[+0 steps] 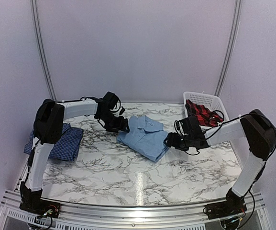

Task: Fold and stack the long sleeve shirts
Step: Adjust the square-folded shirt at the center of the board.

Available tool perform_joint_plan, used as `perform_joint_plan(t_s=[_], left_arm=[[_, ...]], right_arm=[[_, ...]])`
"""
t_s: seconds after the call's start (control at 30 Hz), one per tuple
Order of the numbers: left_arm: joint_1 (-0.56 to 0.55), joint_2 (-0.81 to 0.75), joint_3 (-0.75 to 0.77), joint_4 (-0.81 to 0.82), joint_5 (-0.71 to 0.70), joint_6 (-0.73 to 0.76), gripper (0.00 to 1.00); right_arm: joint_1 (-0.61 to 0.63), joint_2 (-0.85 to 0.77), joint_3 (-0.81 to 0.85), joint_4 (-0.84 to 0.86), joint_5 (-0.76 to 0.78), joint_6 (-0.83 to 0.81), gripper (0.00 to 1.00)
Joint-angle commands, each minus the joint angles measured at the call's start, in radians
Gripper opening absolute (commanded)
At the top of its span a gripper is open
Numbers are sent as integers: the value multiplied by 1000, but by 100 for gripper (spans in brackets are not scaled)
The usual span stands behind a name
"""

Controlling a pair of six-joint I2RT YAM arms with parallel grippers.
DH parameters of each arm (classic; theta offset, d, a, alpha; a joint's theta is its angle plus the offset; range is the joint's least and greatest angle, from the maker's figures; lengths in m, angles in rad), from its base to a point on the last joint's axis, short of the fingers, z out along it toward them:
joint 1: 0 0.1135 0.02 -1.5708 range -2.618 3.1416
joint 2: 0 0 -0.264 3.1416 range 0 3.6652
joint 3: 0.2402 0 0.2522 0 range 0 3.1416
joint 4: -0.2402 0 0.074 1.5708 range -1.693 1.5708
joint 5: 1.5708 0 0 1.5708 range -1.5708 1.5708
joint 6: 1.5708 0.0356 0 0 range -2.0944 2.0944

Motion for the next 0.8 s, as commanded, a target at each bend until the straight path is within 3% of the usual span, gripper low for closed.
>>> perform_joint_plan(t_s=[0.0, 0.13, 0.3, 0.37, 0.53, 0.63, 0.77], left_arm=[[-8, 41, 81, 6, 36, 33, 78], [-13, 70, 97, 8, 49, 10, 75], [-36, 72, 85, 14, 55, -11, 63], [-49, 61, 71, 17, 46, -23, 52], [-64, -37, -15, 32, -25, -81, 12], [-64, -147, -126, 49, -78, -94, 2], [-70, -330, -269, 53, -112, -105, 0]], right_arm=[[-7, 45, 36, 51, -10, 17, 70], [-8, 79, 59, 40, 24, 5, 67], [-5, 143, 117, 32, 6, -15, 48], [-1, 161, 150, 17, 5, -27, 38], [32, 183, 275, -69, 0, -87, 15], [75, 187, 370, -152, -1, -127, 2], [130, 191, 501, -260, -25, -176, 0]])
